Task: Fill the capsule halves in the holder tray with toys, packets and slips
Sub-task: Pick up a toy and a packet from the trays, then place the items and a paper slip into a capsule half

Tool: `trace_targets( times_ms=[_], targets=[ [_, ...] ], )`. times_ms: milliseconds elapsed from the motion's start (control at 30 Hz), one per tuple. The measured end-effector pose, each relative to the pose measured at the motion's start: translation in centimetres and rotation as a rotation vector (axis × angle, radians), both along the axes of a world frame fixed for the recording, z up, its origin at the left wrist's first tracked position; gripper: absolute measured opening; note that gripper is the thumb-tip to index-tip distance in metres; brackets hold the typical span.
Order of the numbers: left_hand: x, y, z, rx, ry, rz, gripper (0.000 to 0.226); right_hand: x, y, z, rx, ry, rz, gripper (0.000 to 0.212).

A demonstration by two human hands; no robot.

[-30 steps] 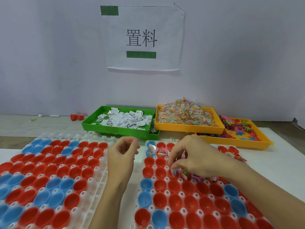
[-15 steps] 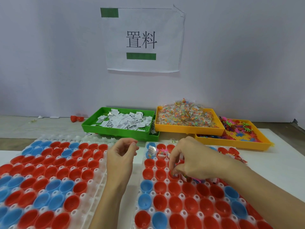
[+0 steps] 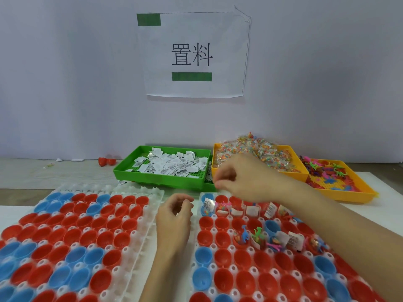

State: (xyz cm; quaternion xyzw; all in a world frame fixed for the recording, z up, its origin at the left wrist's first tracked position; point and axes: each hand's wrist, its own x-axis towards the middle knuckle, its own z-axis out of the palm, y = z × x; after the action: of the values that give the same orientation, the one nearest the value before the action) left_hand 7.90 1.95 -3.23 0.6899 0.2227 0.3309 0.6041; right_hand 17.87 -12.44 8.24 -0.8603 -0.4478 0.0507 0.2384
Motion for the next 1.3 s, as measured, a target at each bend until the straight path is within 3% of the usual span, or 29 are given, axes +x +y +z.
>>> trace_targets(
  times_ms=[167,300,533,633,800,933,1067,1167,1300],
  targets=[
    [0.2,0.1,-0.3,-0.05,-0.015,0.008,0.033,4.1,6.5,-0.9,0.088,-0.024,-0.138,0.017],
    [0.4,0.3,-0.5,-0.075,-0.028,0.008,0.037,6.0,9.5,-2.8,-0.055,-0.091,-0.173,0.024],
    [0.6,0.4,-0.7,-0.077,-0.029,0.005,0.035,6.7,10.7,-3.0,-0.219,-0.234,-0.155,0.013],
    [0.5,0.4,-0.6,-0.065,-0.026,-0.003,0.035,6.4,10.1,-2.9,-0.104,-0.263,-0.151,0.017],
    [0.4,0.5,-0.6,-0.036,-0.012,-0.015,0.034,5.3,7.3,-1.1,0.341,-0.169,-0.224,0.009],
    [0.4,0.2,-0.4,-0.034,-0.022,-0.018,0.021,3.7,3.0,0.8,0.437,-0.122,-0.273,0.005],
    [0.4,0.1,-0.4,-0.018,-0.011,-0.023,0.023,1.1,-2.1,1.6,0.39,0.0,-0.215,0.004],
    [0.4,0.2,-0.5,-0.007,0.005,-0.01,0.035,-0.8,-4.8,1.4,0.212,0.121,-0.12,0.008],
    [0.3,0.2,-0.5,-0.007,0.009,-0.005,0.032,-2.2,-6.1,0.4,-0.031,0.222,-0.067,0.014]
  ],
)
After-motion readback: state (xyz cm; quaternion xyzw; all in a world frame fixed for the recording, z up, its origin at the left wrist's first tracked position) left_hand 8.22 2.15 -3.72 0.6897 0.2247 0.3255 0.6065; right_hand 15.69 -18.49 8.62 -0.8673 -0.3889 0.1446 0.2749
